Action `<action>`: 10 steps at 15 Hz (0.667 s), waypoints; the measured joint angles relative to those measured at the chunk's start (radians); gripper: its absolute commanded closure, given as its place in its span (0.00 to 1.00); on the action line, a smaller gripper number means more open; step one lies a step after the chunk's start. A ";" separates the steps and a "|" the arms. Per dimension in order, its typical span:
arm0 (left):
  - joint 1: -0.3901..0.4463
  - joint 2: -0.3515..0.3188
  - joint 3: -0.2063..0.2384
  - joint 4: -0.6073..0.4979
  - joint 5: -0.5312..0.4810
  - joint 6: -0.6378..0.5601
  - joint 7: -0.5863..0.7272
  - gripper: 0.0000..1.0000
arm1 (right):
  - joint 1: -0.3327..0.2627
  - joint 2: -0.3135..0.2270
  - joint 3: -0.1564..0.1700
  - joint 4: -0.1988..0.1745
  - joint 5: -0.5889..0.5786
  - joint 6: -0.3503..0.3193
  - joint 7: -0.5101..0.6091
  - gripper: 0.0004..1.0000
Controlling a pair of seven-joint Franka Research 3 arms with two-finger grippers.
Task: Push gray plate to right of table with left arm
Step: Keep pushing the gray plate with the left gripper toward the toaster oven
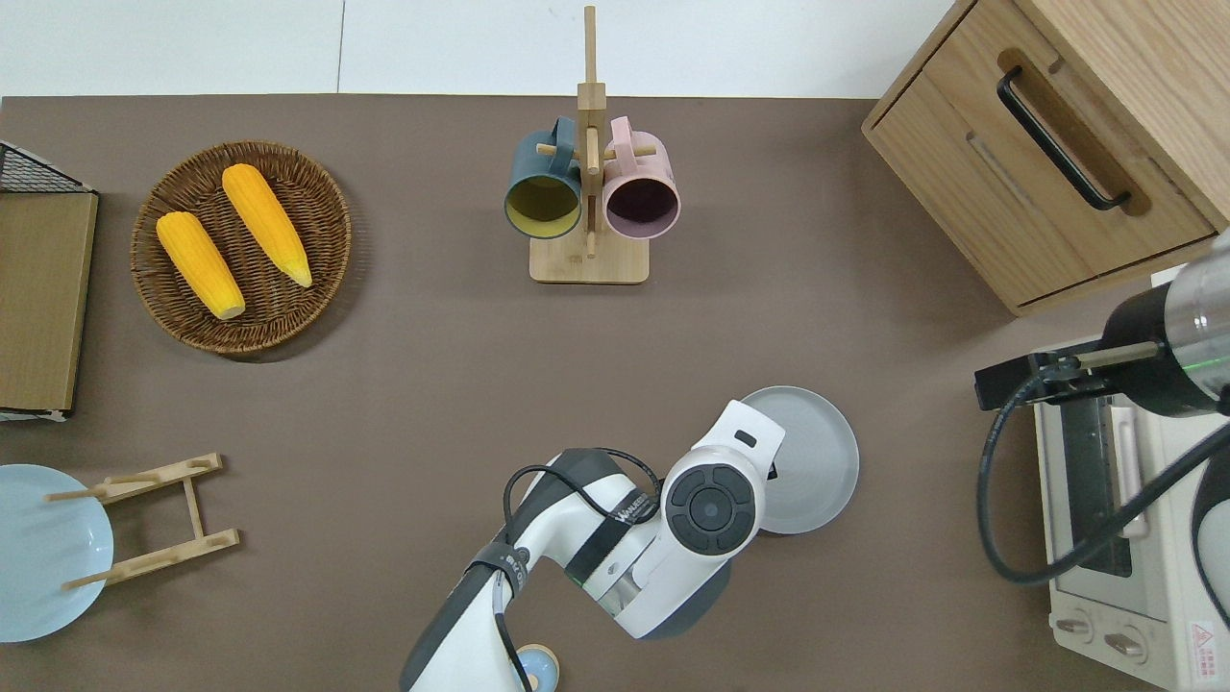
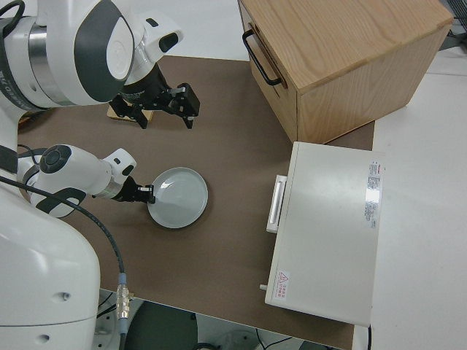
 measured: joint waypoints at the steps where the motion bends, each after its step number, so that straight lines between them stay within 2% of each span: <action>1: 0.000 0.001 0.003 0.008 0.000 -0.011 0.000 0.01 | 0.000 0.000 0.000 0.000 0.000 0.000 0.000 0.02; 7: 0.013 -0.026 0.023 0.043 0.003 -0.093 0.017 0.00 | 0.000 0.000 0.000 0.000 0.000 0.000 0.000 0.02; 10: 0.056 -0.069 0.023 0.044 0.003 -0.183 0.096 0.00 | 0.000 0.000 0.000 0.000 0.000 0.000 0.000 0.02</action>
